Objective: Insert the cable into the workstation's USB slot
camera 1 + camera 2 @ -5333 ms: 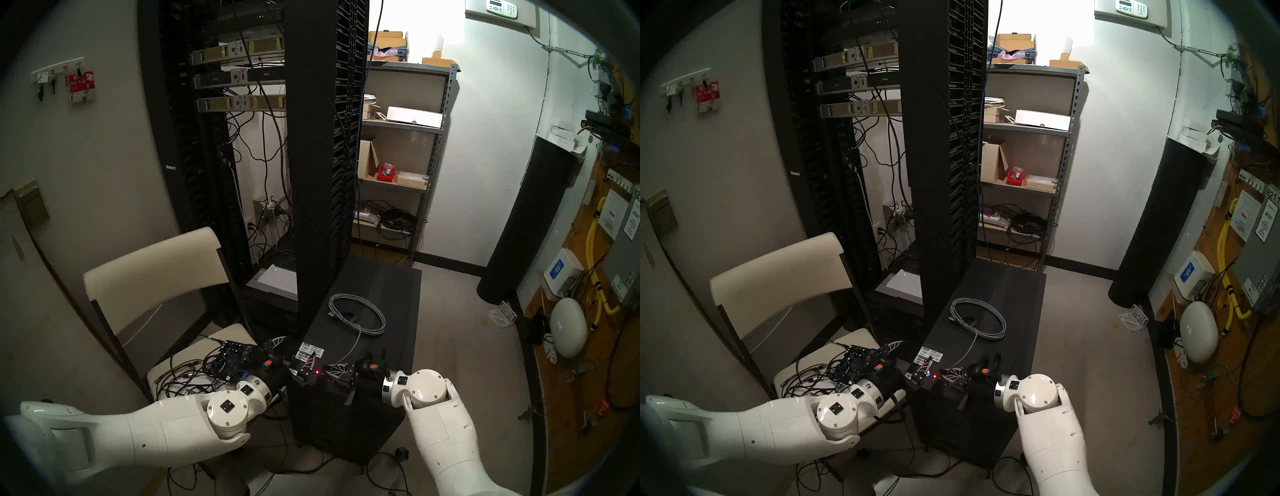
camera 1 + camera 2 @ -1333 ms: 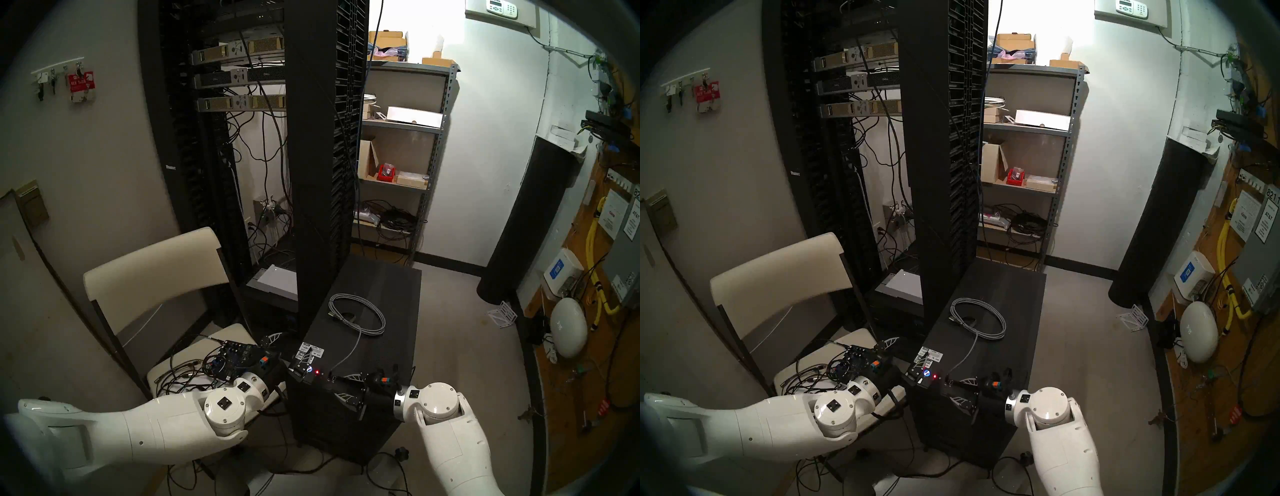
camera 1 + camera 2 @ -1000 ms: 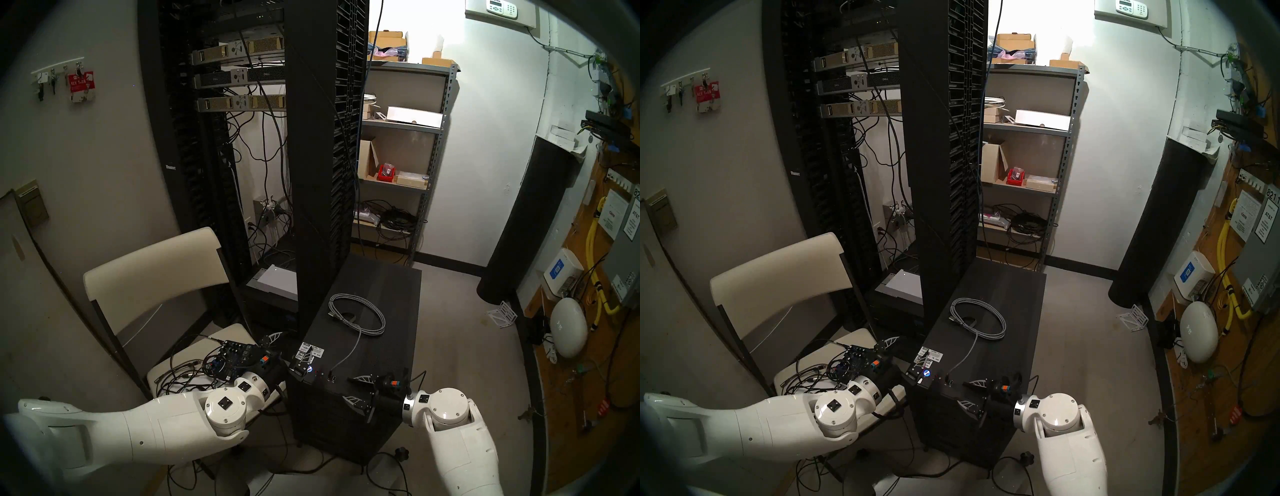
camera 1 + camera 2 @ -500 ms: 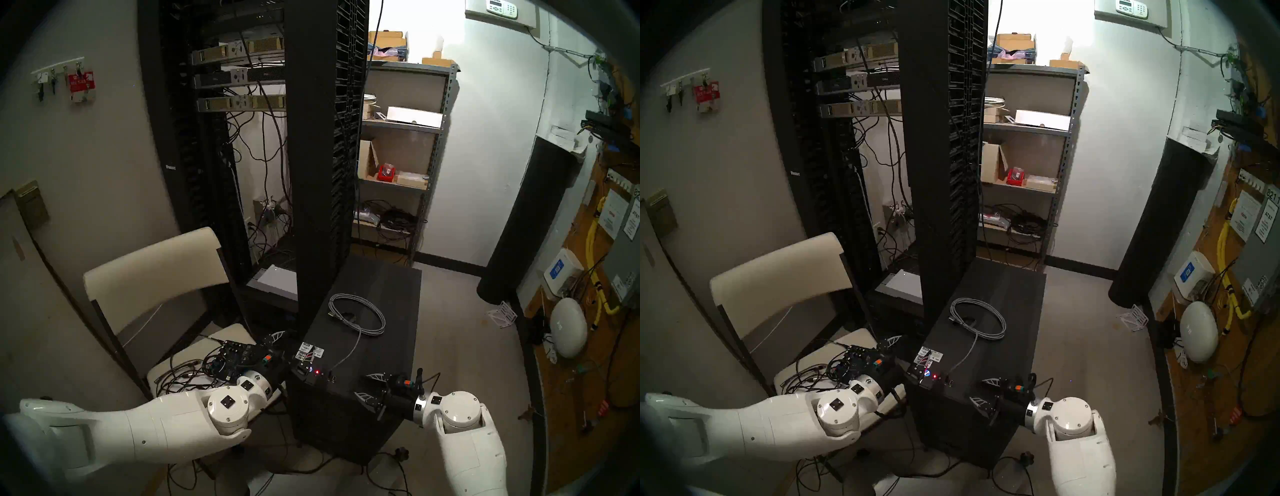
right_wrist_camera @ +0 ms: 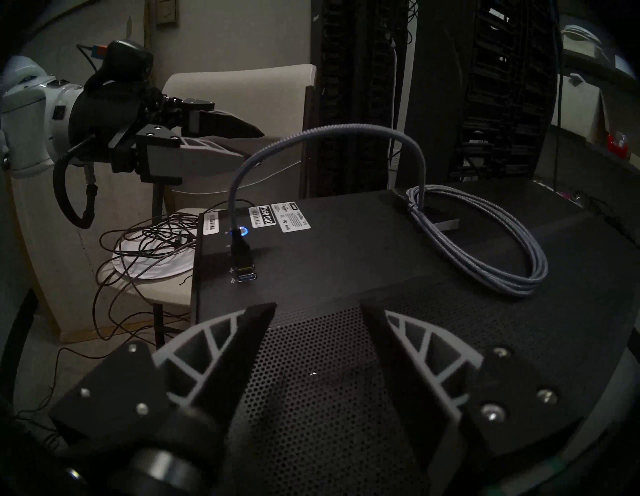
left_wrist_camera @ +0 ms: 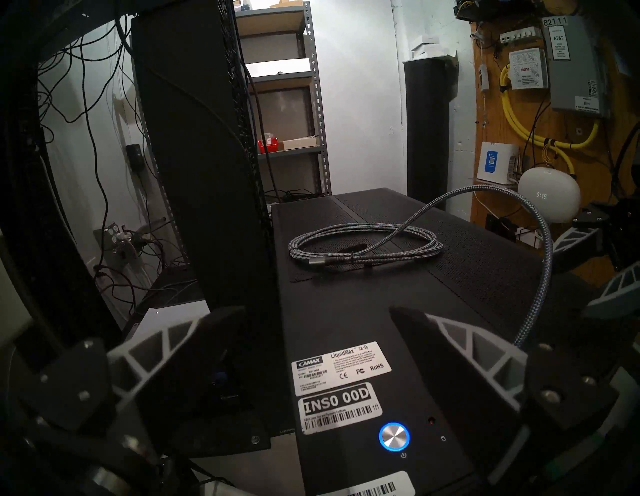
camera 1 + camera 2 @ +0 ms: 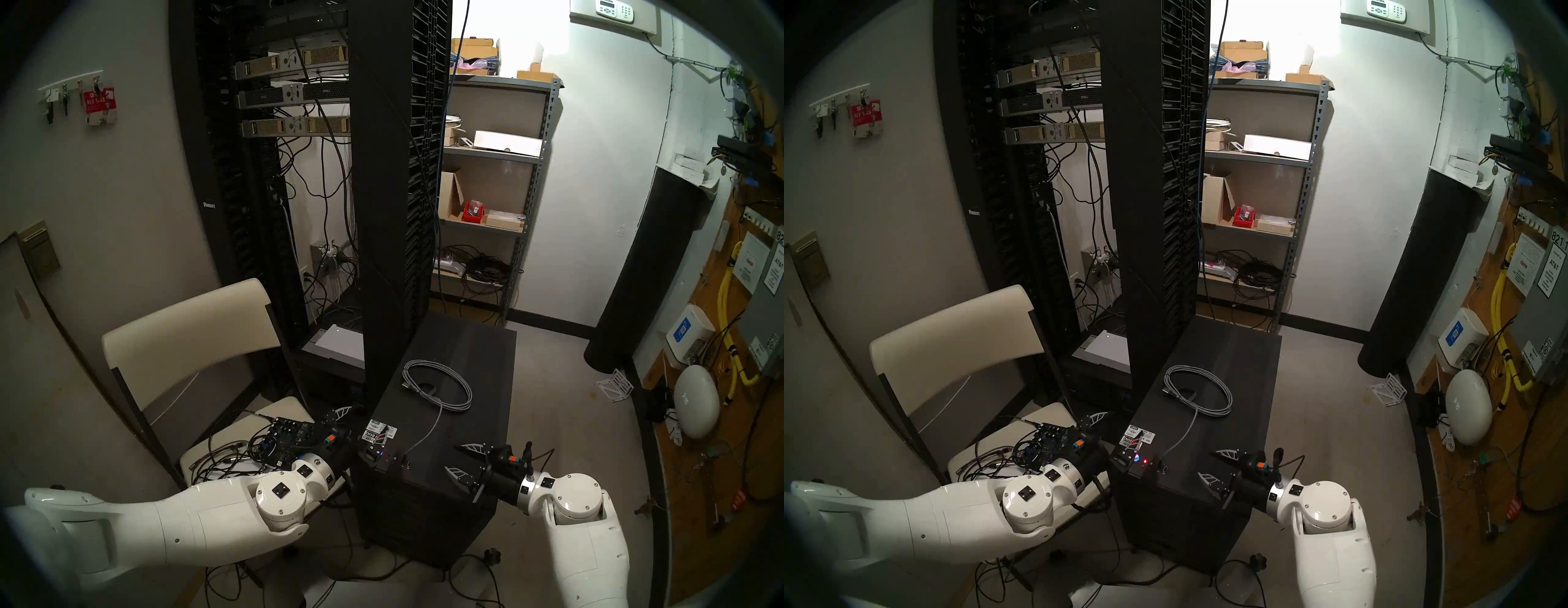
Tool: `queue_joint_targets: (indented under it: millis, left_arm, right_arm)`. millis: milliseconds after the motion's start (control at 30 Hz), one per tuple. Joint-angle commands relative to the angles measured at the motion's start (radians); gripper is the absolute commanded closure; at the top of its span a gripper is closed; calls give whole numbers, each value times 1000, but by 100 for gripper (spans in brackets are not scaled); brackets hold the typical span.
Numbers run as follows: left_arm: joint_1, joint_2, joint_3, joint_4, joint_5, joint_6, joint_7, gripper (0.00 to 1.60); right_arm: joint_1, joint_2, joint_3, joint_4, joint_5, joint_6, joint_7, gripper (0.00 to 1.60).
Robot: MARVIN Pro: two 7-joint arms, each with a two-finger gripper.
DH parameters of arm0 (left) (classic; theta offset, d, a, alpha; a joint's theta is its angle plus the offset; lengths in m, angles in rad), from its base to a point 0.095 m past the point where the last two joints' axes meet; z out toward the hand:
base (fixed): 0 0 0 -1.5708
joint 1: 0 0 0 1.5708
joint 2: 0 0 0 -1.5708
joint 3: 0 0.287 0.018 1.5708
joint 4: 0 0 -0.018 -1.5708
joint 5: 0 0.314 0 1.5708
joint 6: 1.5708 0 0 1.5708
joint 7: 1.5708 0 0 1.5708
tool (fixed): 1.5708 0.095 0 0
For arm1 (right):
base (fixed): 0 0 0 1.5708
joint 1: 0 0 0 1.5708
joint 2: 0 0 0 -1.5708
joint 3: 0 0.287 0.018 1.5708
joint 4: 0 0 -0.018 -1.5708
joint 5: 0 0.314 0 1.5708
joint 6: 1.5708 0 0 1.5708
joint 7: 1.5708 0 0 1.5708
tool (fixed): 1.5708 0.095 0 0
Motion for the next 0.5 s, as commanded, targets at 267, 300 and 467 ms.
queue_joint_targets:
  millis: [267, 300, 467]
  left_arm:
    - [-5, -4, -11, 0, -2, -10, 10, 0]
    - [-5, -4, -11, 0, -2, -10, 10, 0]
    - [-6, -4, -10, 0, -3, -10, 10, 0]
  right_arm:
    - [-5, -12, 11, -37, 18, 10, 24, 0]
    - [-6, -13, 12, -39, 17, 11, 24, 0]
    - [-5, -16, 15, -39, 14, 11, 28, 0]
